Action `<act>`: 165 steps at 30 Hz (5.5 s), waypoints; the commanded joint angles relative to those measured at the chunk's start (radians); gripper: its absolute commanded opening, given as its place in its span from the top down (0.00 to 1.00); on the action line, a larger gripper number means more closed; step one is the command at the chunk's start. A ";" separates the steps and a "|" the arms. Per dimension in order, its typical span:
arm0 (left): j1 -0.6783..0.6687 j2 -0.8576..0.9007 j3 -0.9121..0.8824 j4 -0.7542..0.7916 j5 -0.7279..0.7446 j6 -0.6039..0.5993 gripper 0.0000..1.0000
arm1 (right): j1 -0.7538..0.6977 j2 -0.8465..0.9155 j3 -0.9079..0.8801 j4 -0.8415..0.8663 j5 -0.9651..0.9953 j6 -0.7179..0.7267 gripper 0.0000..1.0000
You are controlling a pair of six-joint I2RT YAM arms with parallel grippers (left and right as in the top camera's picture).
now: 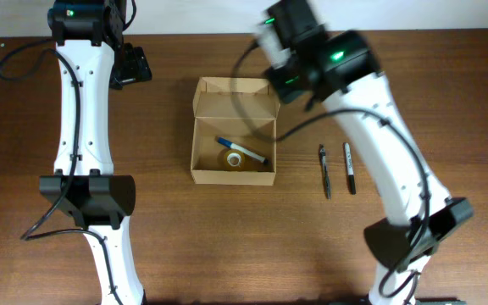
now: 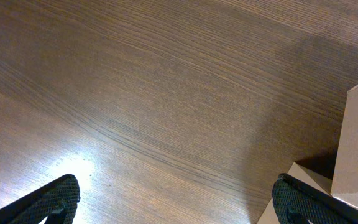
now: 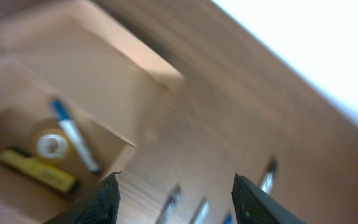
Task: Pack container
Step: 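Move the right gripper to the black-capped marker and grasp it, then carry the black-capped marker into the box and release it, then move the right gripper to the black pen and grasp it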
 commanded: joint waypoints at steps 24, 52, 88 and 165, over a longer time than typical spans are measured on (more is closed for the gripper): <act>0.005 0.002 0.019 -0.001 0.003 0.012 0.00 | -0.579 0.334 -0.213 0.063 -0.161 0.027 0.42; 0.005 0.002 0.019 -0.001 0.003 0.012 0.00 | -0.607 0.461 -0.214 0.163 -0.170 0.003 0.62; 0.005 0.002 0.019 -0.001 0.003 0.012 0.00 | -0.087 0.160 0.425 -0.274 -0.368 -0.367 0.96; 0.005 0.002 0.019 -0.001 0.003 0.012 0.00 | -0.072 -0.120 -0.045 -0.084 -0.008 0.101 0.83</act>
